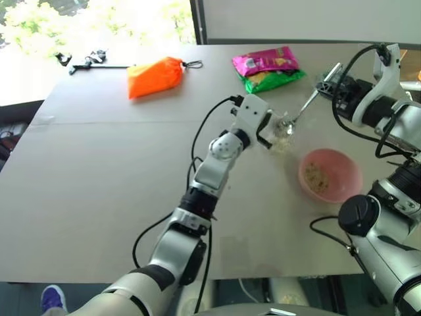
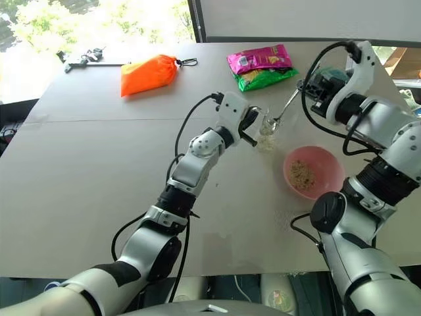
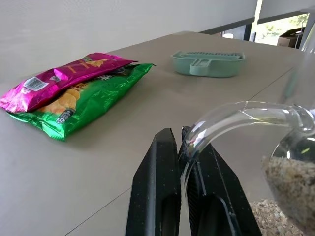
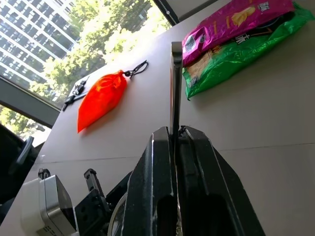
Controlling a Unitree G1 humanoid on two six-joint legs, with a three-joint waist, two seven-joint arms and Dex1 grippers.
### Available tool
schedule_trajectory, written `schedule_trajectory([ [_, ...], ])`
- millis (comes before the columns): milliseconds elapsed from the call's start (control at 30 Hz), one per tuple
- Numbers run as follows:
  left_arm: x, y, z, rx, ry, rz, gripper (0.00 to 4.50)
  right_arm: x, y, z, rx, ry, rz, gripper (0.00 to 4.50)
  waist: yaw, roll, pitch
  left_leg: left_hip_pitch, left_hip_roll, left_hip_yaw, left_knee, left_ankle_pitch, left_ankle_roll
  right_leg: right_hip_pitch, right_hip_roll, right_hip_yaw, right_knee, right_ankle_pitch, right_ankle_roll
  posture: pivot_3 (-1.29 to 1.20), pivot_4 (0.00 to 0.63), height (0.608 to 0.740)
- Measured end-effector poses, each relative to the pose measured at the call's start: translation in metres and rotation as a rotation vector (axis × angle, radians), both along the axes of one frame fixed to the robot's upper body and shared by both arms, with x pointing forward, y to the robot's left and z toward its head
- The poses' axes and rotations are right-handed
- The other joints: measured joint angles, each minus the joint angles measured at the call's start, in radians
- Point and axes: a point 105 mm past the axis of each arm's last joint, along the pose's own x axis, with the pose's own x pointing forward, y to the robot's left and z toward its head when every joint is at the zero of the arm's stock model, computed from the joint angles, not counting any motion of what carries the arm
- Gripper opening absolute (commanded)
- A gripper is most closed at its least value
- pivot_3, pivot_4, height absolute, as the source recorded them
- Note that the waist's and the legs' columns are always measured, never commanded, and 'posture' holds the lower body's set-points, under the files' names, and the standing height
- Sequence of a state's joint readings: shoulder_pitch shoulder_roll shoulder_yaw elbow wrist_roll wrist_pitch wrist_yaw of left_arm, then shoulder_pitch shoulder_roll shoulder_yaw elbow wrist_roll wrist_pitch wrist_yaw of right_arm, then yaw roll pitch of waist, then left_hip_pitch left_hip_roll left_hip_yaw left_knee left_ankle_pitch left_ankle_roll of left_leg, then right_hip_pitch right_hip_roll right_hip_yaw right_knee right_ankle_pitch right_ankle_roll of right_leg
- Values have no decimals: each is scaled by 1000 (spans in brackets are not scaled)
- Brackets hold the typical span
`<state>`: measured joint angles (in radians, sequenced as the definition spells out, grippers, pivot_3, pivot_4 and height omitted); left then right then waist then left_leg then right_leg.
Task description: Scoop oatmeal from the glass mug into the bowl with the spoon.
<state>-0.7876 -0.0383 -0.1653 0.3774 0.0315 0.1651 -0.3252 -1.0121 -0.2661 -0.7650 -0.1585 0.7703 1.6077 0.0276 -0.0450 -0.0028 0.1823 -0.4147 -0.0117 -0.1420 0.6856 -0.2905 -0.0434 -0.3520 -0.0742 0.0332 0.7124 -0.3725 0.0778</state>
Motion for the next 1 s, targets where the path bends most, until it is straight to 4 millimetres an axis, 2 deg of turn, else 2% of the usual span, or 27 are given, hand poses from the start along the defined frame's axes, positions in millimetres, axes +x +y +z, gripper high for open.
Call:
schedule_trajectory([
  [333, 0, 6, -4, 11, 4, 13, 31, 0, -1, 0, 4, 1, 2, 0, 0, 0, 0, 0, 0, 0, 0, 0, 0, 0, 0, 0, 0, 0, 0, 0, 150, 740],
  [567, -3, 10, -6, 8, 13, 20, 31, 5, -15, -8, 118, 46, -56, 0, 0, 1, -1, 0, 0, 0, 0, 0, 0, 0, 0, 0, 1, 0, 0, 0, 150, 740],
  [1000, -4, 12, -7, 11, 17, 24, 31, 4, -28, 2, 206, 26, -108, 0, 0, 4, -2, 0, 0, 1, 0, 0, 0, 0, 0, 1, 1, 0, 0, 0, 150, 740],
])
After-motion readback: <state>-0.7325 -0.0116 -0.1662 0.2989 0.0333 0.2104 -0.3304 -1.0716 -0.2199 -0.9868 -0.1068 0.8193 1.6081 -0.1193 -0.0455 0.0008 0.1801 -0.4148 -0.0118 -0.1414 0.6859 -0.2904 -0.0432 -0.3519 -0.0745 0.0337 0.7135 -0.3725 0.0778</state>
